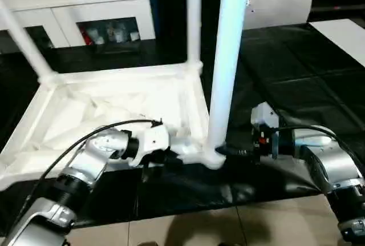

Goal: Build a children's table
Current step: Rotate leg to tighten

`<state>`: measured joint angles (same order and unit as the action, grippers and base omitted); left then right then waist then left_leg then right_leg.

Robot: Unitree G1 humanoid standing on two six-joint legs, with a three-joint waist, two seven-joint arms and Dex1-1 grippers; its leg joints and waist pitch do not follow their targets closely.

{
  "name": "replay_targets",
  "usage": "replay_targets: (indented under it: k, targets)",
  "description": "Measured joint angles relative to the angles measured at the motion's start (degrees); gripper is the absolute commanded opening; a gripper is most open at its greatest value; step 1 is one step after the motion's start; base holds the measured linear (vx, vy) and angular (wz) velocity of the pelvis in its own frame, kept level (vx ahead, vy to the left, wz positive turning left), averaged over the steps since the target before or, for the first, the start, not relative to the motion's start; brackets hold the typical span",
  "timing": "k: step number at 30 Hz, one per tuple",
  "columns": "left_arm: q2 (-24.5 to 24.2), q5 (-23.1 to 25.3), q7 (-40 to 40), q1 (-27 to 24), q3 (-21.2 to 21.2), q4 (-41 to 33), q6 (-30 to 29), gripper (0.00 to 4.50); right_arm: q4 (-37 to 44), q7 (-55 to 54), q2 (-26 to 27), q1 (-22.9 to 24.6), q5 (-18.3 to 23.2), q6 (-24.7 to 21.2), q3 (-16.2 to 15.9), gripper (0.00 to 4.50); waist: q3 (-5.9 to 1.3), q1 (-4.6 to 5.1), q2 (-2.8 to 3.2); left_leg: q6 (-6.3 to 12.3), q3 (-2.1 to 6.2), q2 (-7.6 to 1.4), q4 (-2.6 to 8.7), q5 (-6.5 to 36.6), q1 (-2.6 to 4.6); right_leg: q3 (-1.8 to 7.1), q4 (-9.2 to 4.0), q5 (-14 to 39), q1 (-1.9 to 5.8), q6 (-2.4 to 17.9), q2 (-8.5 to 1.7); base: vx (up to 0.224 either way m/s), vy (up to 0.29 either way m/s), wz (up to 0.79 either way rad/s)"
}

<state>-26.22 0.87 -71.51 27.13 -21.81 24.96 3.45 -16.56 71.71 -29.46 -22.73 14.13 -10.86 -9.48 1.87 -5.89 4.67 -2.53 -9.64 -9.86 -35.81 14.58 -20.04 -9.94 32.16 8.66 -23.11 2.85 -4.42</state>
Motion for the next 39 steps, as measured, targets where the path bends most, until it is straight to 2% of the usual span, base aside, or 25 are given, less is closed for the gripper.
replay_targets:
  k: [4,11,14,15,18,24,26,29,33,36,38,39]
  targets:
    - [-0.14,0.01,-0.99,-0.28,-0.69,-1.22,0.17,0.0,0.01,3.61,-0.57,-0.19,1.25,-1.51,-1.08,3.1,0.0,-0.79,-0.09,0.0,-0.02,0.0,-0.01,0.0,0.01,0.02,0.01,0.0,0.0,0.0,0.0,0.0,0.0,0.0]
    - [-0.25,-0.19,-2.05,-0.8,-1.49,-3.03,-0.22,0.0,-0.7,8.03,-0.46,-1.54,1.77,-2.51,-2.3,2.59,-0.02,-1.6,-0.23,0.0,-0.03,0.0,-0.01,0.0,0.01,0.03,0.02,0.0,0.0,0.0,-0.01,0.0,0.0,0.0]
    - [-0.32,-0.1,-2.04,-0.84,-1.68,-3.43,-0.46,0.0,-1.52,9.07,-0.38,-1.82,2.08,-2.65,-2.43,2.46,-0.01,-1.7,-0.37,0.0,-0.03,-0.01,-0.01,0.0,0.02,0.02,0.03,0.0,-0.01,0.0,-0.01,0.0,0.0,0.0]
    - [-0.32,-0.09,-2.04,-0.85,-1.67,-3.48,-0.46,0.0,-1.61,9.28,-0.39,-1.87,2.15,-2.82,-2.44,2.2,-0.01,-1.71,-0.38,0.0,-0.04,-0.01,-0.01,0.0,0.02,0.03,0.03,0.0,-0.01,0.0,-0.01,0.0,0.0,0.0]
    - [-0.34,-0.09,-2.04,-0.93,-1.66,-3.51,-0.48,0.0,-1.6,9.56,-0.38,-1.92,2.17,-3.06,-2.44,2.05,-0.01,-1.74,-0.39,-0.01,-0.04,-0.01,-0.01,0.0,0.02,0.03,0.03,0.0,-0.01,-0.01,-0.01,0.0,0.0,0.0]
    - [-0.54,-0.21,-1.28,-1.8,-0.7,-5.3,-3.81,0.0,-0.11,7.3,0.69,-1.38,2.21,-5.18,-2.14,1.98,-0.02,-1.66,-0.39,-0.02,-0.05,-0.01,-0.01,-0.01,0.06,0.04,0.07,0.0,-0.01,0.0,0.0,0.0,0.0,0.0]
    - [-0.07,-0.15,-0.07,-1.81,-0.47,-6.07,-6.01,0.0,0.74,4.88,1.48,-1.25,1.96,-6.33,-2.07,1.98,-0.02,-1.35,-0.39,-0.11,-0.06,-0.01,-0.02,-0.07,0.12,0.04,0.14,-0.01,0.0,0.01,0.0,0.0,0.0,0.0]
    - [2.18,1.15,5.78,-1.79,1.82,-6.33,-13.15,0.0,1.95,-6.62,6.34,-1.04,-0.87,-9.83,0.15,1.97,-0.02,-0.11,-0.4,-0.41,-0.06,-0.01,0.0,-0.26,0.21,0.03,0.19,-0.07,0.02,0.1,0.01,0.0,0.0,0.0]
    - [8.37,3.34,16.01,-0.19,3.93,-5.33,-20.73,0.0,1.3,-25.71,14.09,-2.95,-5.15,-14.88,4.1,1.96,0.0,2.32,-0.41,-0.61,-0.06,0.0,-0.01,-0.36,0.31,-0.04,-0.02,-0.08,0.13,0.08,0.0,0.0,0.0,0.0]
    - [11.98,3.56,22.04,0.83,4.55,-3.95,-23.3,0.0,-1.87,-35.39,18.36,-5.23,-5.9,-15.79,6.27,1.96,-0.01,3.33,-0.39,-0.76,-0.02,0.0,0.02,-0.27,0.31,-0.12,-0.13,-0.09,0.22,0.06,0.0,0.0,0.0,0.0]
    - [13.84,4.34,25.45,2.12,4.73,-2.42,-24.14,0.0,-4.19,-40.25,20.28,-6.9,-6.93,-15.16,6.86,1.96,-0.03,3.54,-0.37,-0.76,0.04,0.0,0.02,-0.28,0.25,-0.17,-0.13,-0.09,0.22,0.06,0.0,0.0,0.0,0.0]
    - [15.11,4.75,27.58,2.92,4.99,-1.57,-24.82,0.0,-4.77,-42.8,21.09,-7.21,-8.06,-14.16,6.86,2.3,-0.04,3.58,-0.34,-0.76,0.11,0.0,0.02,-0.28,0.22,-0.2,-0.14,-0.09,0.24,0.06,0.0,0.0,0.0,0.0]
